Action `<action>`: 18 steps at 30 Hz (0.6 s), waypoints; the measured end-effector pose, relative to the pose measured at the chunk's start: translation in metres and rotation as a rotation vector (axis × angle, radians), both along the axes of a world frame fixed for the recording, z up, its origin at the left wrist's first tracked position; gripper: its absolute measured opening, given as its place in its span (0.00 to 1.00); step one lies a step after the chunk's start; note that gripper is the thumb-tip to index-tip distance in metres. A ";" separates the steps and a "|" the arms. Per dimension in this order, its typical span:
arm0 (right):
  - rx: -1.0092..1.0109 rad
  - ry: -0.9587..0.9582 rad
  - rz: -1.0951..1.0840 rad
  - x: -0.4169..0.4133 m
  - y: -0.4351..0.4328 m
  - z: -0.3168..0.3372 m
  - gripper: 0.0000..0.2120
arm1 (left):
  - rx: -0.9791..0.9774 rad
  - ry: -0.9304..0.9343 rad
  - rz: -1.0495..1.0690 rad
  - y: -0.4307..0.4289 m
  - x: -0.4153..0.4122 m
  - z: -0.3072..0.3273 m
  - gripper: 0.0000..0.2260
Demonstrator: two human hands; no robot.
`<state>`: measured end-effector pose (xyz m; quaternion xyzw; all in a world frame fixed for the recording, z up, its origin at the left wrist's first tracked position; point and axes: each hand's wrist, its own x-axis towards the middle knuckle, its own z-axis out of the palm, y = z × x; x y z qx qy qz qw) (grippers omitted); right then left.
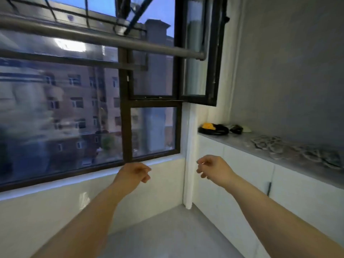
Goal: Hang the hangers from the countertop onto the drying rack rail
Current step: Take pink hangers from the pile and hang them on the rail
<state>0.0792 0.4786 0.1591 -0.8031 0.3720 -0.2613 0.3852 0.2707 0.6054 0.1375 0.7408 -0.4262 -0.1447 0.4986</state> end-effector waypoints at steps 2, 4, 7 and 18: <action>0.029 0.000 -0.097 -0.040 -0.025 -0.012 0.10 | 0.023 0.030 -0.074 -0.043 -0.026 -0.016 0.12; 0.057 -0.024 -0.199 -0.076 -0.047 -0.022 0.12 | 0.061 0.052 -0.170 -0.084 -0.052 -0.031 0.09; 0.108 -0.038 -0.336 -0.125 -0.077 -0.040 0.12 | 0.067 0.090 -0.282 -0.145 -0.088 -0.046 0.09; 0.078 0.073 -0.710 -0.234 -0.245 -0.064 0.13 | 0.115 0.083 -0.492 -0.363 -0.176 -0.068 0.14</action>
